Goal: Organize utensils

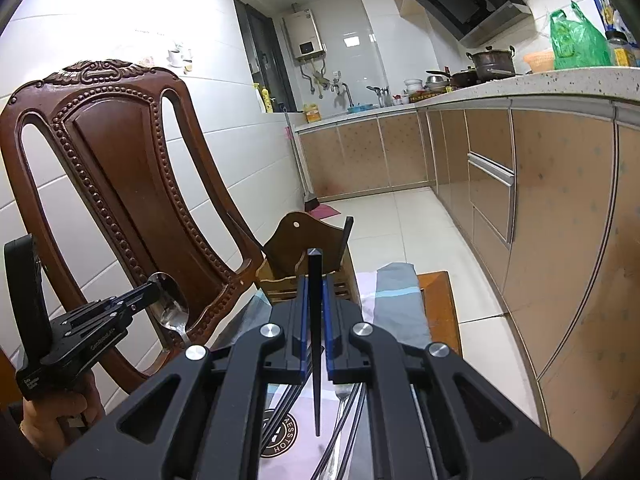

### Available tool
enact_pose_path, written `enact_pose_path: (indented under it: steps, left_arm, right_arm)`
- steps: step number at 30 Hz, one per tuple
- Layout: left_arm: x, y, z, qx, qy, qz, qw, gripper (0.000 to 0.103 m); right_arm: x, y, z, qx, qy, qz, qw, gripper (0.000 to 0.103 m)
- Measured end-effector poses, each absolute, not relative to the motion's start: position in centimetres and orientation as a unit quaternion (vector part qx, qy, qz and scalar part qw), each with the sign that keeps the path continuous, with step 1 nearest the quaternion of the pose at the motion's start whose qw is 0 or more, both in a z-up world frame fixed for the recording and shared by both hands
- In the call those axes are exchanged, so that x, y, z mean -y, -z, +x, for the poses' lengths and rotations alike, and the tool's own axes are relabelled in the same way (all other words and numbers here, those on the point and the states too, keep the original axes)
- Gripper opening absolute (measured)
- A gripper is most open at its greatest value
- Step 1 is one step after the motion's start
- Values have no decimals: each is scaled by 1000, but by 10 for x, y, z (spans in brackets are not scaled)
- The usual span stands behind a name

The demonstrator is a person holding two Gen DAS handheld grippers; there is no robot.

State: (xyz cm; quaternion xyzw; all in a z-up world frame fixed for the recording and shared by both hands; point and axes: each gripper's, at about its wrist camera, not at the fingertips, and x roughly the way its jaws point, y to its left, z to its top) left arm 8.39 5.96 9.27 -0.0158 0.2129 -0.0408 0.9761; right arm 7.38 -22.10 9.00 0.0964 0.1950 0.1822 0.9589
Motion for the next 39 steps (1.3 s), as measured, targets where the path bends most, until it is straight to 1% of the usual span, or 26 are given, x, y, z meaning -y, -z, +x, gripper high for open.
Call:
enact_pose_path:
  steps: [4, 8, 12, 15, 18, 22, 24, 27, 33, 34, 35, 36, 37, 38, 39]
  left_arm:
    - [-64, -91, 84, -218, 41, -23, 975, 2]
    - [-67, -89, 85, -222, 43, -30, 974, 2]
    - [-71, -88, 87, -222, 40, -36, 974, 2]
    - [-73, -88, 86, -220, 36, -32, 974, 2]
    - [-76, -88, 86, -220, 36, -36, 974, 2]
    - [-79, -87, 87, -221, 33, -37, 974, 2]
    - [-80, -85, 87, -221, 33, -37, 974, 2]
    - [-82, -84, 89, -220, 30, -35, 975, 2]
    - [-82, -82, 92, -221, 24, -26, 975, 2]
    - [-82, -81, 94, -223, 22, -25, 974, 2]
    - [-82, -80, 95, -224, 21, -27, 974, 2]
    - [-82, -79, 97, -226, 20, -29, 973, 2]
    - [-82, -79, 97, -226, 19, -31, 973, 2]
    - [-82, -79, 98, -227, 18, -32, 973, 2]
    - [-81, -78, 97, -227, 16, -32, 973, 2]
  right_arm:
    - [217, -87, 74, -201, -182, 92, 958, 7]
    - [213, -99, 73, -191, -186, 85, 960, 7]
    - [207, -125, 82, -172, -181, 87, 964, 7]
    - [196, -155, 101, -147, -176, 84, 970, 7]
    - [180, -186, 131, -119, -162, 82, 976, 7]
    - [163, -203, 172, -94, -136, 83, 983, 7]
    - [156, -201, 194, -89, -119, 84, 985, 7]
    - [144, -181, 227, -76, -88, 84, 990, 7]
    - [146, -120, 258, -117, -75, 112, 984, 8]
    - [151, -112, 258, -132, -82, 123, 980, 11]
    - [155, -107, 257, -143, -89, 128, 977, 25]
    - [160, -103, 252, -148, -98, 133, 975, 36]
    - [169, -100, 239, -142, -104, 139, 975, 57]
    - [180, -99, 224, -136, -110, 145, 974, 71]
    - [191, -98, 207, -136, -120, 153, 971, 77]
